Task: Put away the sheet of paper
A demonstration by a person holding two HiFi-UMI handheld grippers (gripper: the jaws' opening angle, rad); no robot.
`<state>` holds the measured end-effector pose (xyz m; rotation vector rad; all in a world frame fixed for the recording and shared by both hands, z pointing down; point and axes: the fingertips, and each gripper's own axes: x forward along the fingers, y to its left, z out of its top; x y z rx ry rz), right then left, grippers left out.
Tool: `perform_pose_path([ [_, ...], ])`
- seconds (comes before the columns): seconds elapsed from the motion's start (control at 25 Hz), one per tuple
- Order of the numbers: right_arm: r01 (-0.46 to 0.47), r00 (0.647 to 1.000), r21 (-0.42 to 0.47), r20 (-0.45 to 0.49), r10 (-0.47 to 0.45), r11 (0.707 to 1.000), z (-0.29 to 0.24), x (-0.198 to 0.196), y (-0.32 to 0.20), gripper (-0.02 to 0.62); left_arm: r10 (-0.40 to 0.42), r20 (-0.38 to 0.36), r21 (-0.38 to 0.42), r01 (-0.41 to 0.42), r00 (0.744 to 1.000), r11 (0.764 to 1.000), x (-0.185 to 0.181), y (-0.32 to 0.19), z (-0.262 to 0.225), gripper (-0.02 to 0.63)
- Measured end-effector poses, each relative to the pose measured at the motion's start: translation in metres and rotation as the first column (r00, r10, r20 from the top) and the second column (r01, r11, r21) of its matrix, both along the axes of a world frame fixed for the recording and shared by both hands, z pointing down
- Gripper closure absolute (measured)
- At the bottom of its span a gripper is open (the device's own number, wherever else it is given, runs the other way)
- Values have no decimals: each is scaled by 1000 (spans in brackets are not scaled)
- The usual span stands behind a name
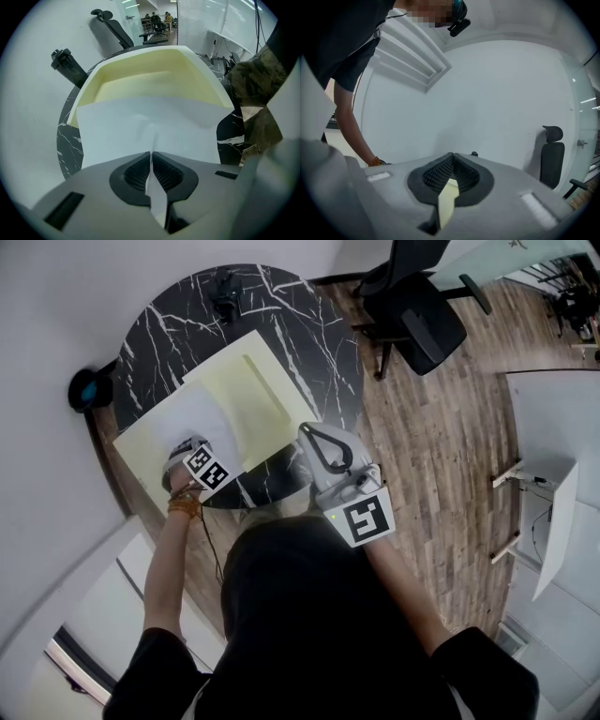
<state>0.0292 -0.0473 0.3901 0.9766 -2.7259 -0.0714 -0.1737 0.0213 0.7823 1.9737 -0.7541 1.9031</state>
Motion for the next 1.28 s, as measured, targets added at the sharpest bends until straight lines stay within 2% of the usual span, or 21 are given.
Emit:
perform_pose_path([
  [0.28,13,1000,17,3,-13,1000,-2,4,2,595,-35,35,-81,37,999,996,-21,18,-5,575],
  [0.4,12,1000,18,9,-13,1000,-2,6,1,595,-45,55,-87,50,997,995,-32,17,-8,575],
  [0.6,-9,1000,-6,17,9,1000,1,12,3,595,-99,47,-75,102,994,992,-41,6,-16,575],
  [0.76,-21,1000,2,22,21,1000,0,17,2,595,-21,77,-73,26,997,997,-32,3,-11,575],
  [1.28,-51,999,0,9,51,999,3,28,-3,595,60,32,-84,-57,998,995,17,-20,2,575],
])
